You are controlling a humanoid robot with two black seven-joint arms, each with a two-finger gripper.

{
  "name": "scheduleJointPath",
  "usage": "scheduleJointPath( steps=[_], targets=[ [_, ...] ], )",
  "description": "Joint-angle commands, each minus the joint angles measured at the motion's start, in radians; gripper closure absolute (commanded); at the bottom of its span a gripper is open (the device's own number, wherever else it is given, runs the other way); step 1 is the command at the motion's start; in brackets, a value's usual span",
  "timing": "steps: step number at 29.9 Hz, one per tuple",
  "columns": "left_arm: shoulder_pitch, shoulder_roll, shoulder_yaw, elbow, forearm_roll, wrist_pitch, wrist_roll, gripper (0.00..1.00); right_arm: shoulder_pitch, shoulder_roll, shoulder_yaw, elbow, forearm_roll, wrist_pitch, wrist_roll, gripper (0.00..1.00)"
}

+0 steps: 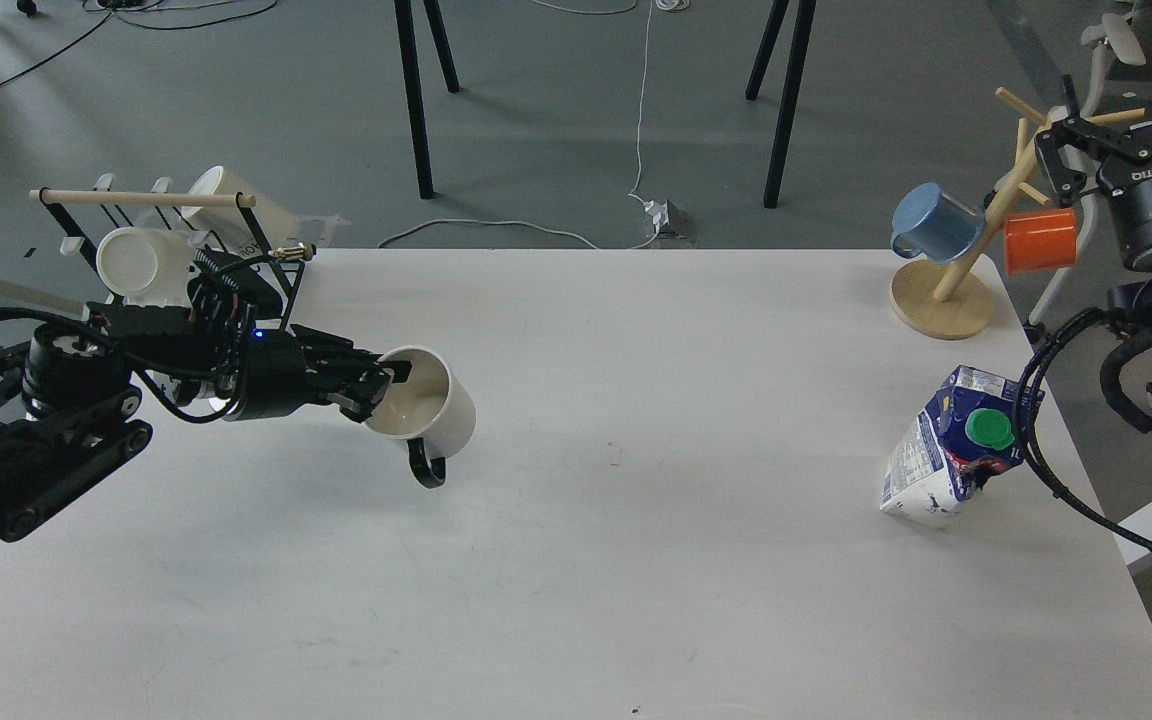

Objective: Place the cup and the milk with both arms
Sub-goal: 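Slide the white mug with the left gripper toward the table center, then release the mug and retract the left arm to rest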

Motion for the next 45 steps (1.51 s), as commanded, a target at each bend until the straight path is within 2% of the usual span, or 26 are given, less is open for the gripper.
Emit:
scheduleJointPath(
  steps=[1,3,7,13,17,21,24,29,31,35,37,38,41,42,45],
  targets=[
    [-0.019,-0.095,0.001,-0.091,0.059,-0.061,0.061,0.99,-0.005,-0.001,0.0,0.001,0.0,0.0,0.0,0.01],
    [-0.027,-0.161,0.001,-0.104,0.136,-0.104,0.089,0.99,-0.008,-0.001,0.002,0.001,0.0,0.0,0.0,0.01],
    [-0.013,-0.263,0.013,-0.088,0.141,-0.162,0.118,0.98,-0.012,-0.009,0.002,-0.001,0.0,0.0,0.0,0.01],
    [-0.034,-0.41,0.091,0.031,0.141,-0.166,0.138,0.97,-0.012,-0.012,0.0,0.001,0.0,0.0,0.0,0.01],
    [-0.031,-0.426,0.091,0.079,0.141,-0.166,0.147,0.96,-0.012,-0.012,-0.001,0.007,0.0,0.0,0.0,0.01],
    [-0.033,-0.452,0.09,0.128,0.141,-0.166,0.17,0.88,-0.014,-0.012,-0.004,0.008,0.0,0.0,0.0,0.01],
    [-0.033,-0.453,0.087,0.139,0.141,-0.165,0.19,0.86,-0.014,-0.012,-0.003,0.008,0.0,0.0,0.0,0.01],
    [-0.033,-0.438,0.078,0.125,0.141,-0.158,0.181,0.7,-0.017,-0.021,-0.001,0.008,0.0,0.0,0.0,0.01],
    [-0.033,-0.435,0.071,0.122,0.141,-0.156,0.182,0.61,-0.02,-0.024,0.0,0.008,0.002,0.0,0.0,0.01],
    [-0.03,-0.416,-0.042,0.071,0.141,-0.164,0.182,0.55,-0.032,-0.038,0.003,0.02,0.002,0.0,-0.001,0.01],
    [-0.027,-0.39,-0.108,0.056,0.132,-0.162,0.182,0.47,-0.053,-0.051,0.003,0.045,0.002,0.0,-0.001,0.01],
    [-0.027,-0.384,-0.137,0.053,0.091,-0.159,0.182,0.4,-0.067,-0.055,0.003,0.056,0.002,0.0,-0.001,0.01],
    [-0.024,-0.378,-0.278,0.053,-0.115,-0.158,0.182,0.09,-0.101,-0.062,0.005,0.089,0.002,0.0,0.002,0.01],
    [-0.021,-0.375,-0.328,0.053,-0.199,-0.159,0.181,0.05,-0.112,-0.067,0.005,0.1,0.002,0.0,0.002,0.01],
    [-0.013,-0.337,-0.432,0.051,-0.498,-0.166,0.173,0.03,-0.156,-0.076,0.008,0.148,0.002,0.0,0.003,0.01]
  ],
)
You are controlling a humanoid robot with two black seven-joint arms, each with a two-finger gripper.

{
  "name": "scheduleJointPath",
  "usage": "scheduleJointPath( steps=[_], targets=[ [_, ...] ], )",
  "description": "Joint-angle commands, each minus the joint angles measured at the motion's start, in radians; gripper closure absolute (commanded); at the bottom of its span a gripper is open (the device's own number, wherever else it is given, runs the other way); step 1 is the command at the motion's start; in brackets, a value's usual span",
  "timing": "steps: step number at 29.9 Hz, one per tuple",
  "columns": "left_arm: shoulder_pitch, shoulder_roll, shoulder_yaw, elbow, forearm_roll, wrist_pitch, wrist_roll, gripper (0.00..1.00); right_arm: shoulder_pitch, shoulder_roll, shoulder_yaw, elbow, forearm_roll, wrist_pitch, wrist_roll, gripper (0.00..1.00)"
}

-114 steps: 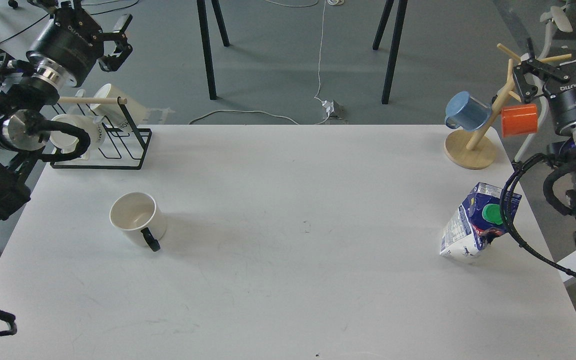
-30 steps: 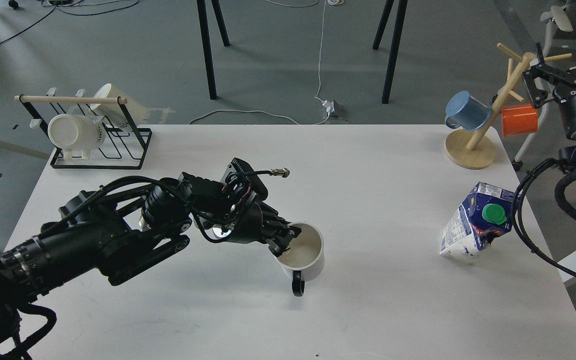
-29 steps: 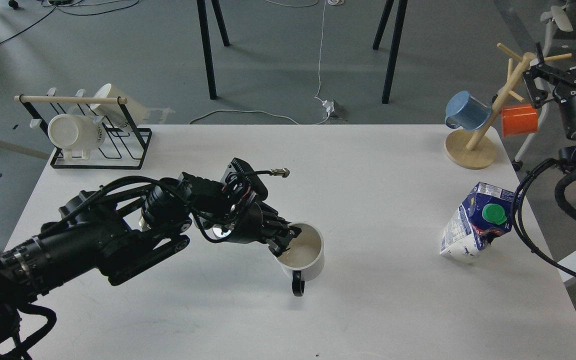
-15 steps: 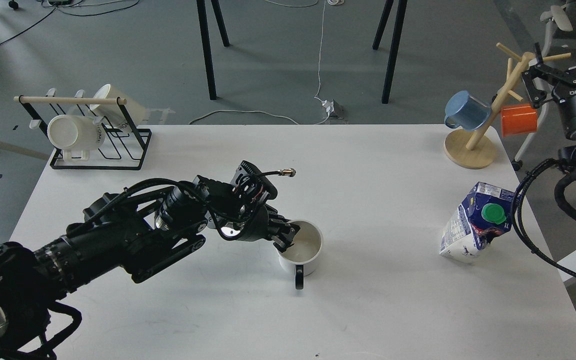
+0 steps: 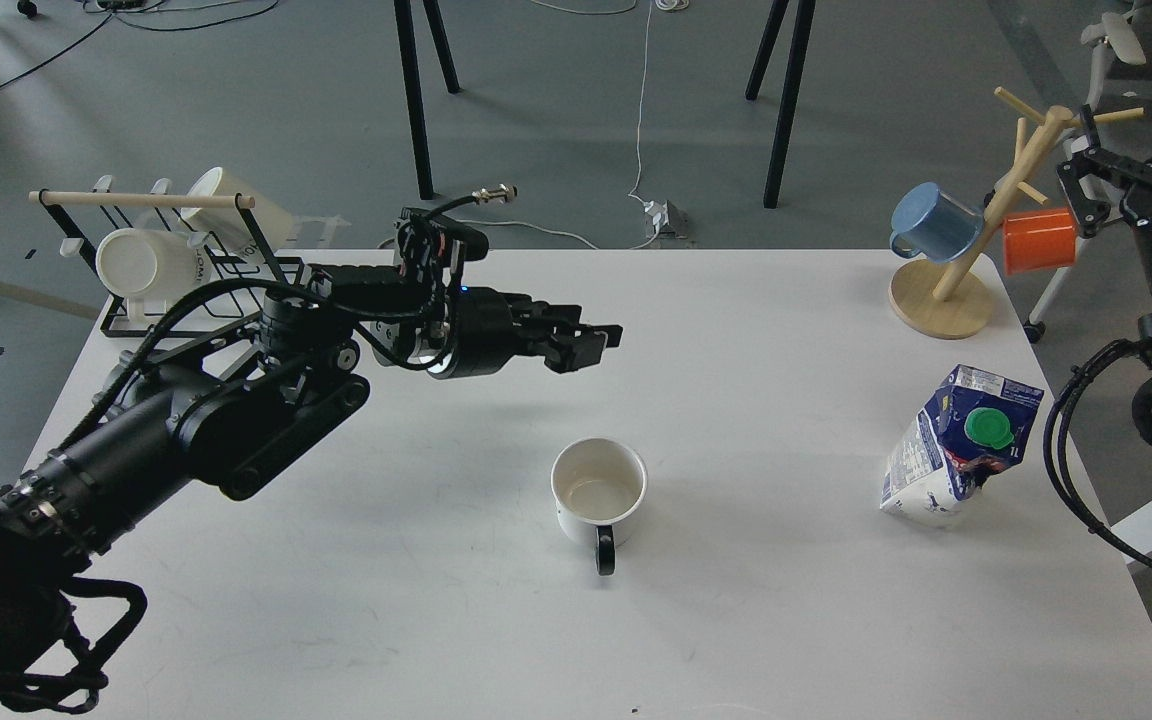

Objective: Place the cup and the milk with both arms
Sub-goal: 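Release the mug and retract the left arm to rest, then move the right gripper to the milk carton and grasp it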

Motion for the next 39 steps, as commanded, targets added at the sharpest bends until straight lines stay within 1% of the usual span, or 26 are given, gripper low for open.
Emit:
scheduleJointPath(
  steps=[1,5,10,15,17,19,22,27,30,33,36,39],
  targets=[
    [0.006,0.068,-0.103,-0.001,-0.365,-0.005,-0.014,0.02,-0.064,-0.012,0.009,0.063,0.0,0.0,0.002,0.01],
    [0.009,0.159,-0.11,0.002,-0.698,-0.005,-0.059,0.01,-0.202,-0.017,0.043,0.152,0.0,0.0,0.01,0.01],
    [0.024,0.254,-0.11,0.034,-1.096,-0.005,-0.059,0.01,-0.415,-0.017,0.127,0.299,0.0,0.0,0.014,0.01],
    [0.04,0.258,-0.11,0.19,-1.388,-0.005,-0.057,0.01,-0.601,-0.001,0.198,0.4,0.002,0.0,0.017,0.01],
    [0.041,0.257,-0.11,0.232,-1.489,-0.005,-0.053,0.01,-0.667,0.005,0.207,0.42,0.011,0.0,0.026,0.01],
    [0.049,0.252,-0.11,0.267,-1.582,-0.005,-0.054,0.01,-0.739,0.023,0.212,0.437,0.038,0.0,0.039,0.01],
    [0.102,0.251,-0.111,0.28,-1.723,-0.005,-0.054,0.01,-0.834,0.089,0.21,0.445,0.1,0.0,0.042,0.01],
    [0.159,0.246,-0.113,0.292,-1.859,-0.005,-0.057,0.01,-0.917,0.173,0.152,0.482,0.095,0.0,0.043,0.01],
    [0.166,0.248,-0.113,0.342,-1.915,-0.005,-0.056,0.01,-0.94,0.187,0.089,0.494,0.092,0.0,0.043,0.01],
    [0.166,0.248,-0.111,0.387,-1.936,-0.005,-0.05,0.01,-0.939,0.193,0.051,0.484,0.086,0.0,0.045,0.01],
    [0.166,0.248,-0.11,0.398,-1.936,-0.005,-0.048,0.01,-0.921,0.197,0.038,0.476,0.064,0.0,0.045,0.01],
    [0.166,0.252,-0.107,0.402,-1.935,-0.005,-0.048,0.01,-0.866,0.235,0.021,0.461,0.037,0.0,0.045,0.02]
  ],
)
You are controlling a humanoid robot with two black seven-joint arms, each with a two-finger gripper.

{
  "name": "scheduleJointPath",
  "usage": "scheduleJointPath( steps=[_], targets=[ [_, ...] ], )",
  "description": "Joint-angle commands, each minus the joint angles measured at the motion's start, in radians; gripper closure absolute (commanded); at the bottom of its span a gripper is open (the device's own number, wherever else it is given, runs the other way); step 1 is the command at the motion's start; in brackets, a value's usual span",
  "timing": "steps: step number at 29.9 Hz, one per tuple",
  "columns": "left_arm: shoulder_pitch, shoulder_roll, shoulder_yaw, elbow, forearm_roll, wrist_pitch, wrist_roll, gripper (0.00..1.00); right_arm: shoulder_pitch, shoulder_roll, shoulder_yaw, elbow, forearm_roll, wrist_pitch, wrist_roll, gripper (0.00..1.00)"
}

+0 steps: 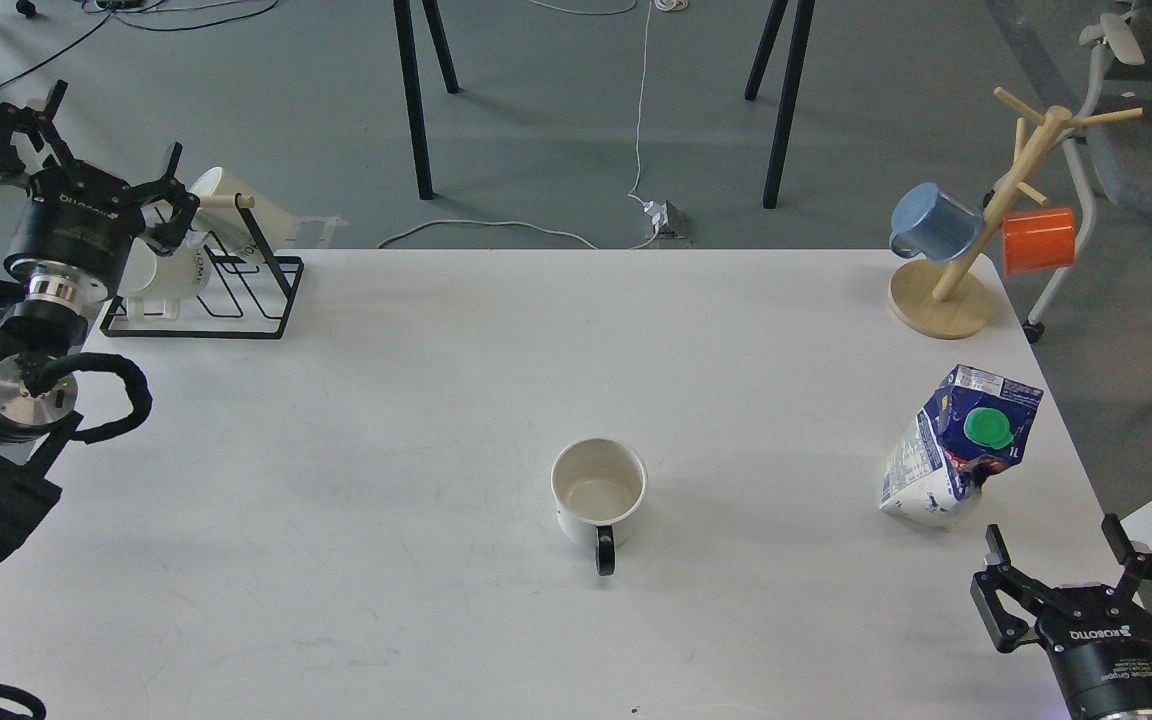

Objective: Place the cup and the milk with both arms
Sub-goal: 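Move the right gripper to the milk carton and grasp it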

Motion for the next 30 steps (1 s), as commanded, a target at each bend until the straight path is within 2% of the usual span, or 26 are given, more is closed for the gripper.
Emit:
scheduleJointPath(
  steps=[1,12,23,29,30],
  targets=[
    [0.0,0.007,0.006,0.01,0.001,0.0,0.001,0.01,0.068,0.039,-0.022,-0.02,-0.028,0.0,0.0,0.02],
    [-0.003,0.021,0.009,0.066,0.006,0.0,0.014,0.01,0.152,0.07,-0.085,-0.092,-0.031,0.0,0.0,0.05],
    [-0.008,0.03,0.01,0.09,0.006,0.0,0.017,0.01,0.201,0.09,-0.088,-0.13,-0.028,0.0,-0.006,0.26],
    [-0.015,0.033,0.01,0.09,0.006,0.0,0.019,0.01,0.244,0.11,-0.113,-0.195,-0.028,0.0,-0.005,0.27],
    [-0.015,0.033,0.012,0.09,0.006,0.0,0.019,0.01,0.246,0.11,-0.113,-0.196,-0.028,0.0,-0.005,0.29]
  ],
)
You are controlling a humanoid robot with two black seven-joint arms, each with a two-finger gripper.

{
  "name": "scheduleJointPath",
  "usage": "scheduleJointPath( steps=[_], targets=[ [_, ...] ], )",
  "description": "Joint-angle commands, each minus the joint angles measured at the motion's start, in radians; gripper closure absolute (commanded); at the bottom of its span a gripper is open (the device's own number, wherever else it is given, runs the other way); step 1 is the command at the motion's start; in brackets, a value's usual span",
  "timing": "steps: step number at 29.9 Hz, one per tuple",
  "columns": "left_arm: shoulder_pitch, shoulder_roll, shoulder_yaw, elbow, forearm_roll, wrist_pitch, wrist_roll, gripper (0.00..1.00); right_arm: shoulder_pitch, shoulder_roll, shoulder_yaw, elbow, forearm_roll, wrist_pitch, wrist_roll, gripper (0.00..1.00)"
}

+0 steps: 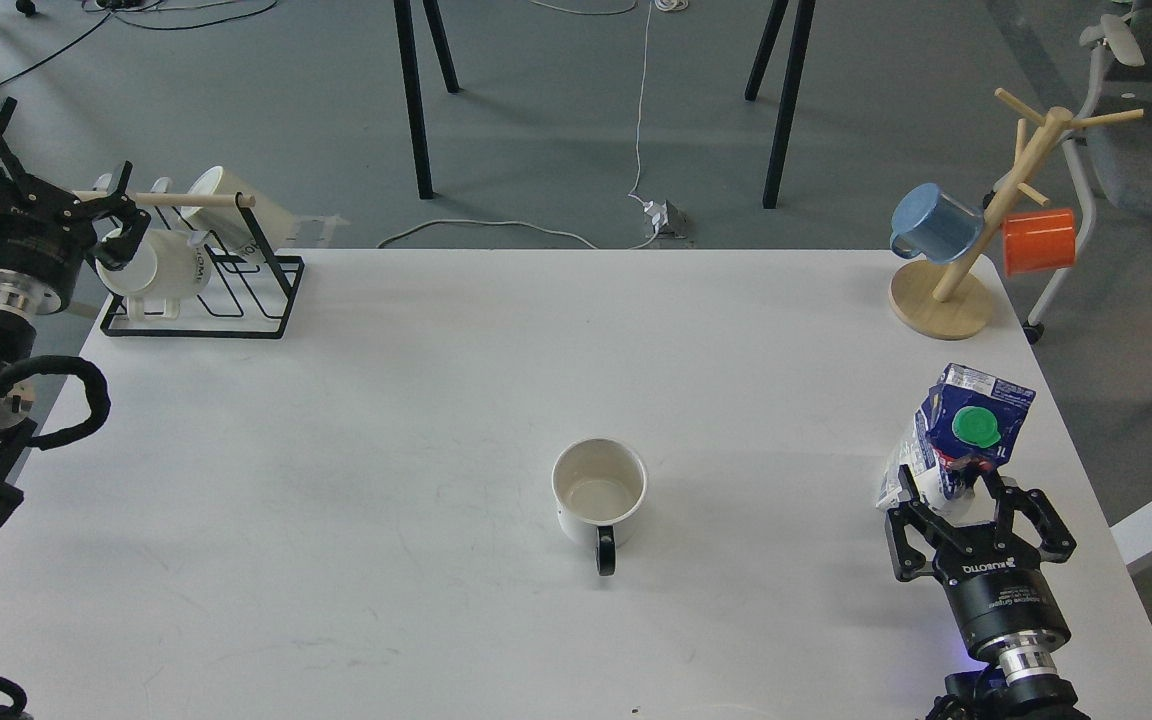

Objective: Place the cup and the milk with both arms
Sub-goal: 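Move the right gripper to the milk carton and grasp it, then slide the milk carton with the right gripper beside the white mug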

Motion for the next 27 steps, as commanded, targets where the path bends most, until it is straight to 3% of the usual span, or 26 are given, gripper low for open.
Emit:
scheduleJointPath(
  steps=[1,6,10,27],
  targets=[
    [-0.001,0.001,0.002,0.0,0.0,0.0,-0.001,0.01,0.013,0.002,-0.009,-0.016,0.0,0.0,0.002,0.33],
    [0.007,0.001,0.0,0.0,0.0,0.0,-0.001,0.01,0.016,0.001,-0.01,-0.016,-0.002,0.0,-0.001,0.61],
    [0.007,0.001,0.002,0.0,0.001,0.0,-0.001,0.01,0.015,0.001,-0.01,-0.012,-0.002,0.0,-0.001,0.74],
    [-0.001,0.002,0.002,0.009,0.006,0.0,0.0,0.01,0.021,-0.001,-0.173,0.05,-0.015,0.0,-0.004,0.77]
  ],
)
